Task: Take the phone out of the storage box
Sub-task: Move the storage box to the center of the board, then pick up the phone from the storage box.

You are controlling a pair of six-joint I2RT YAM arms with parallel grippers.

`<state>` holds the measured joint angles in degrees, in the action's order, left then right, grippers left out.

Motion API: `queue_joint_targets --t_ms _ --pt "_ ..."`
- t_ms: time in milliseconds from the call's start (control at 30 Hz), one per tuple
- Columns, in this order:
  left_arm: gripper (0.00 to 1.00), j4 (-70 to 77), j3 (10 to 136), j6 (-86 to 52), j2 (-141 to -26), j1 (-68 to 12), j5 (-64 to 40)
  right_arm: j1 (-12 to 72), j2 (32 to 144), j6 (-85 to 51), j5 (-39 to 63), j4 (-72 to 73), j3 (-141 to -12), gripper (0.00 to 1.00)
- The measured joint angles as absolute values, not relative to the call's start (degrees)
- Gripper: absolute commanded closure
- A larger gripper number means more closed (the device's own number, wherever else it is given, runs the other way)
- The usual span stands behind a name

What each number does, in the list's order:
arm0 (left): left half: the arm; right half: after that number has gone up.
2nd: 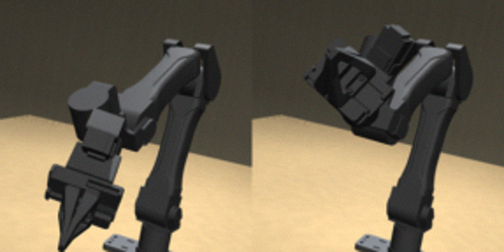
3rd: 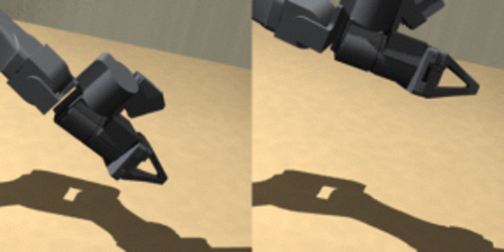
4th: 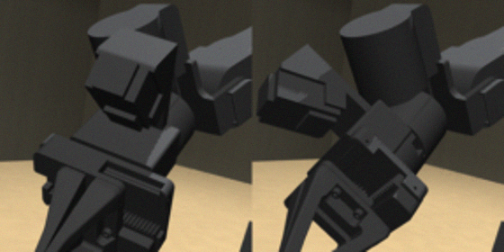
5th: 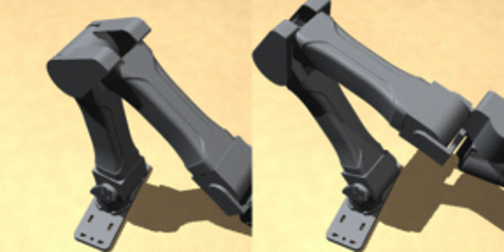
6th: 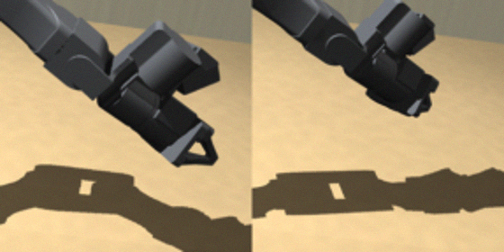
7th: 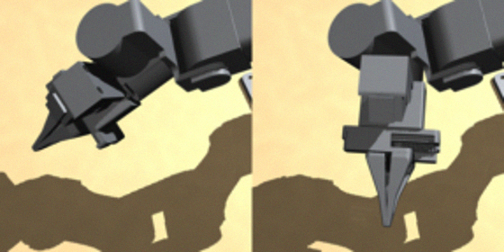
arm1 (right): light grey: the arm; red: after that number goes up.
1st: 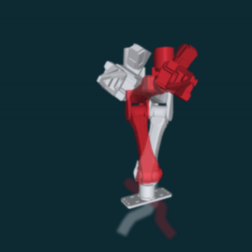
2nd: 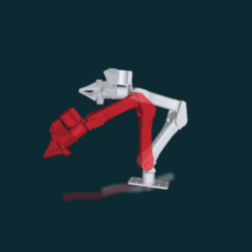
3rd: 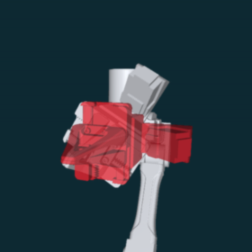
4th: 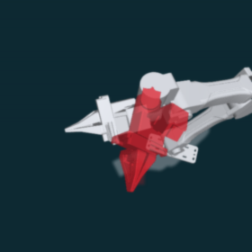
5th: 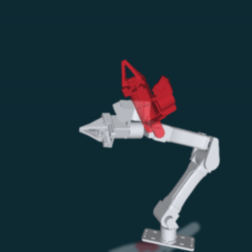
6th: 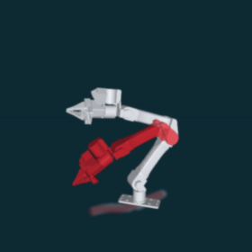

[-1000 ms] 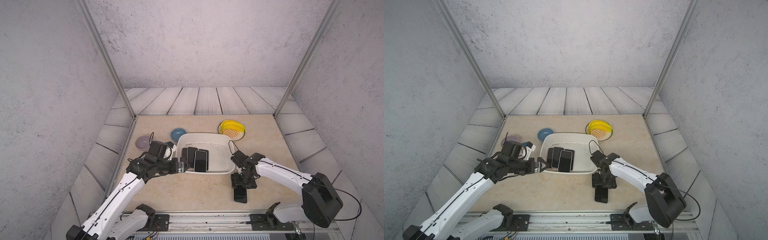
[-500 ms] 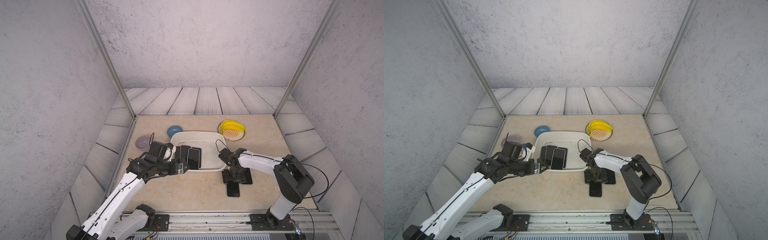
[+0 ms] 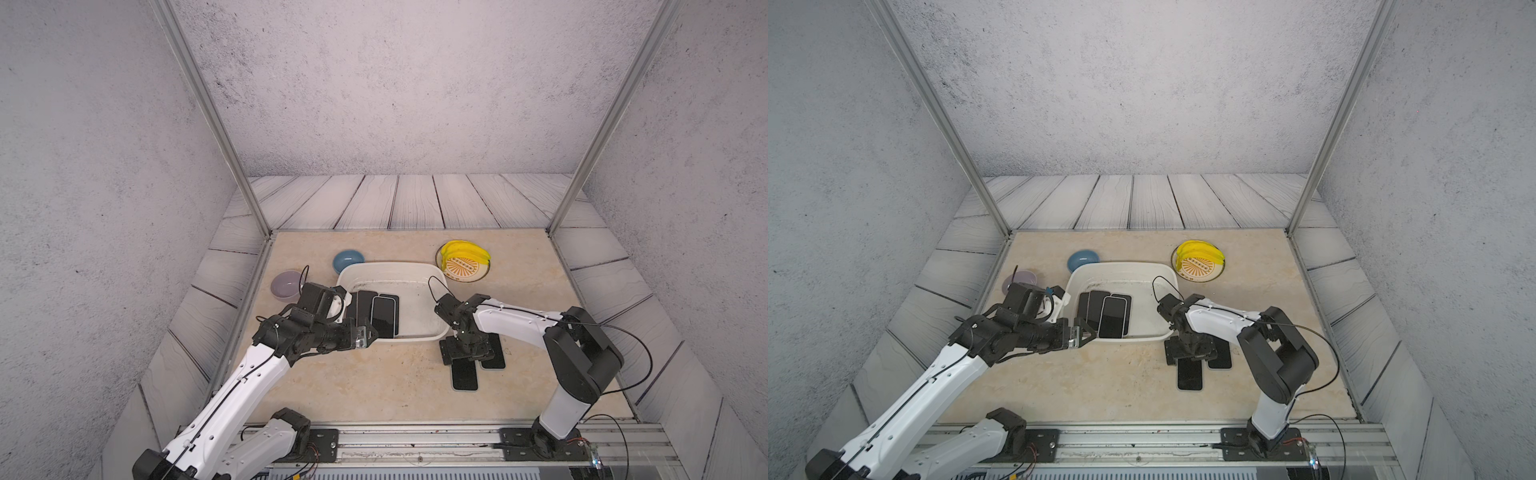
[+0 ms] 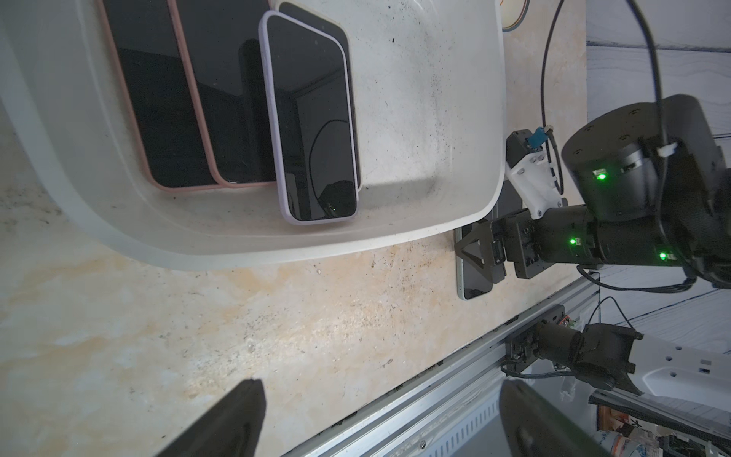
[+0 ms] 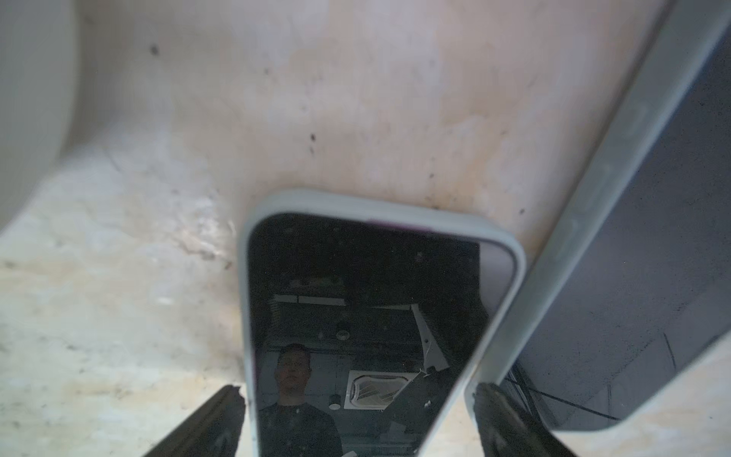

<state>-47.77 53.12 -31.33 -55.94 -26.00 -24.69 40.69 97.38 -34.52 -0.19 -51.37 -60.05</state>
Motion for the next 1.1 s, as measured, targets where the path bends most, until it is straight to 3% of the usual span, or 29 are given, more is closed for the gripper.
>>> queue_joint_targets --t_ms 367,533,933,1100 --pt "0.01 -48.14 53.21 -31.48 -53.71 -26.0 -24.01 40.97 83.0 -34.41 -3.05 -61.98 -68.42 0.01" --pt "0.02 -50.13 53.21 -31.46 -50.57 -26.0 -22.5 40.97 83.11 -35.18 0.23 -62.89 -76.14 0.01" --pt "0.02 -55.48 55.75 -31.31 -48.77 -26.0 -17.41 42.15 113.51 -37.91 9.74 -60.31 -103.13 0.0" --pt "0.01 -57.23 57.8 -30.83 -48.66 -26.0 -15.7 43.31 121.12 -38.89 10.98 -59.75 -109.47 0.0"
